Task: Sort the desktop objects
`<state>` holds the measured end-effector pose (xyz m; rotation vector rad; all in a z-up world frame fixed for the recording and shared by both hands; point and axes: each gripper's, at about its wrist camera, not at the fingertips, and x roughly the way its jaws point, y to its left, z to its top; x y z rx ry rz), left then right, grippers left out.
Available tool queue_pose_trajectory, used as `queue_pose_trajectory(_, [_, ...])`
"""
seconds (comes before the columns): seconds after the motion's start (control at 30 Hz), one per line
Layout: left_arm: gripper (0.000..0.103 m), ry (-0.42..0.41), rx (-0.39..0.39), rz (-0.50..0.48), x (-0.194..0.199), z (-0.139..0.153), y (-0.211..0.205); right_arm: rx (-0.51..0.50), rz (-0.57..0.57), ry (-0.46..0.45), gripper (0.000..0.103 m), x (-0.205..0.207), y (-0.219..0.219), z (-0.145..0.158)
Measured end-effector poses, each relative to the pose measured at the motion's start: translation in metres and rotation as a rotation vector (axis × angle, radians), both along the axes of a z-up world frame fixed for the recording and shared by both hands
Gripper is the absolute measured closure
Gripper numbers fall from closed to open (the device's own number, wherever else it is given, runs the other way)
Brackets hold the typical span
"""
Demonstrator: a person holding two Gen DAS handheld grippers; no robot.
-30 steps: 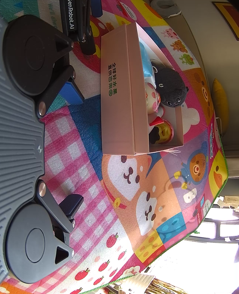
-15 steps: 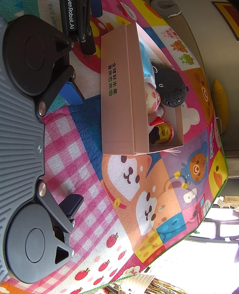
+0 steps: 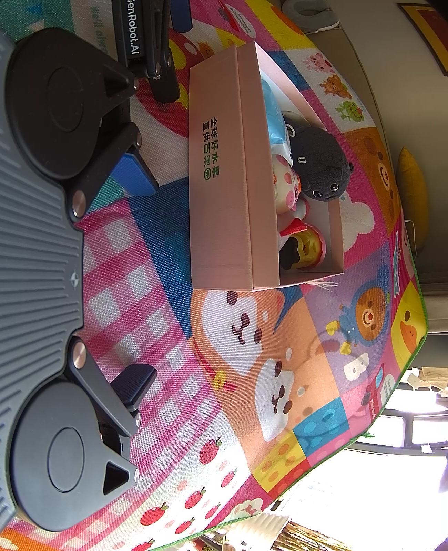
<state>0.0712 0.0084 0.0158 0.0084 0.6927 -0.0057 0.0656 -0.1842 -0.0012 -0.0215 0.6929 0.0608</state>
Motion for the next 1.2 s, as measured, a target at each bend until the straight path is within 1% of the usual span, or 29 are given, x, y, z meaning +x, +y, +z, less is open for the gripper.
queue_pose_trajectory(0.3, [0.000,0.000,-0.008,0.000,0.000,0.000,-0.001,0.001,0.000,0.000,0.000,0.000,0.000,0.000])
queue_pose_trajectory(0.37, [0.000,0.001,0.001,-0.001,0.000,0.000,0.000,0.000,0.000,0.000,0.000,0.000,0.000,0.000])
queue_pose_trajectory(0.63, [0.000,0.003,-0.017,0.002,-0.001,0.000,0.002,0.002,0.000,0.000,0.000,0.000,0.000,0.000])
queue_pose_trajectory(0.73, [0.000,0.041,-0.015,-0.013,0.000,0.003,0.002,0.001,0.000,0.000,0.000,0.000,0.000,0.000])
queue_pose_trajectory(0.8, [0.000,0.071,-0.010,-0.006,-0.002,0.005,0.003,-0.001,0.000,0.000,0.000,0.000,0.000,0.000])
queue_pose_trajectory(0.83, [0.000,0.068,-0.001,-0.012,-0.005,0.005,0.002,0.001,0.000,0.000,0.000,0.000,0.000,0.000])
queue_pose_trajectory(0.93, [0.000,0.076,-0.014,-0.008,-0.009,0.005,0.004,-0.001,0.000,0.000,0.000,0.000,0.000,0.000])
queue_pose_trajectory(1.0, [0.000,0.066,0.001,-0.011,-0.012,0.004,0.002,0.000,0.000,0.000,0.000,0.000,0.000,0.000])
queue_pose_trajectory(1.07, [0.000,0.058,-0.015,-0.008,-0.013,0.004,0.004,0.000,0.000,0.000,0.000,0.000,0.000,0.000])
queue_pose_trajectory(1.2, [0.000,0.046,-0.014,-0.003,-0.014,0.003,0.003,0.001,0.000,0.000,0.000,0.000,0.000,0.000])
